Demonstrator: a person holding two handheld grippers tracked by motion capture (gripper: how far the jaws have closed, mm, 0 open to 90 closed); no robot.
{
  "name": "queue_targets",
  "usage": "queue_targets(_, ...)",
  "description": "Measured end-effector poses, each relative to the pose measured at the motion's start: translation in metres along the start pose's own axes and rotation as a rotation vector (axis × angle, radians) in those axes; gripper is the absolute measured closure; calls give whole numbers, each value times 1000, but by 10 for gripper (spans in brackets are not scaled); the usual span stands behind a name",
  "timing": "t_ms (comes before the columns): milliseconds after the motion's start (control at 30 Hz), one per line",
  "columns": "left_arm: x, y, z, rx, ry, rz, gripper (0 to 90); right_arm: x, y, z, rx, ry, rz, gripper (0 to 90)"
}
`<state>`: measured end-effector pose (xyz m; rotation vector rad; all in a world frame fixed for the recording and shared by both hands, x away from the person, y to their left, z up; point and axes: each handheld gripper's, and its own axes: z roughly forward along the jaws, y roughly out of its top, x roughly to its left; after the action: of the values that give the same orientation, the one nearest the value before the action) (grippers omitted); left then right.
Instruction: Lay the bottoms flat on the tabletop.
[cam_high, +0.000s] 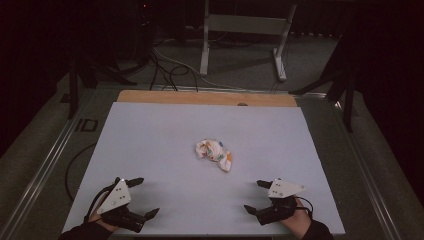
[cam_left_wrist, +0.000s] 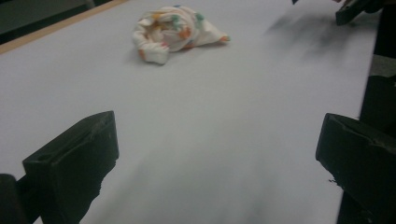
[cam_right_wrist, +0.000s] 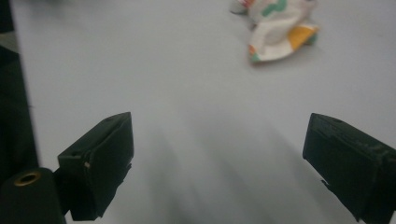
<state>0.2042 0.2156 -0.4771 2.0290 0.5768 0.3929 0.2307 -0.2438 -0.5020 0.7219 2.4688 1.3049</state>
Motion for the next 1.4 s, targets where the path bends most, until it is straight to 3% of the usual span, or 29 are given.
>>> queue_targets(100, -4, 6, 3, 7, -25, 13, 0, 4, 7, -2, -22, 34, 12, 89)
queue_targets(300, -8, 22, 2, -2, -64, 40, 0, 8, 22, -15, -58, 36, 0, 89)
queue_targets(567, -8, 36, 2, -16, -83, 62, 0, 10, 40, -28, -49, 6, -24, 89)
queue_targets(733, -5, 46, 2, -29, -90, 66, 0, 7, 46, -33, -66, -1, -25, 89)
queue_targets(933, -1, 59, 7, -35, -98, 78, 0, -1, 67, -41, -102, -32, -55, 89)
queue_targets(1133, 5, 71, 14, -37, -107, 88, 0, -15, 88, -36, -132, -59, -42, 90)
queue_targets(1267, 9, 79, 22, -32, -107, 93, 0, -24, 95, -28, -120, -88, -21, 90)
queue_targets(1400, 14, 85, 37, -32, -104, 86, 0, -35, 103, -9, -116, -100, 17, 94)
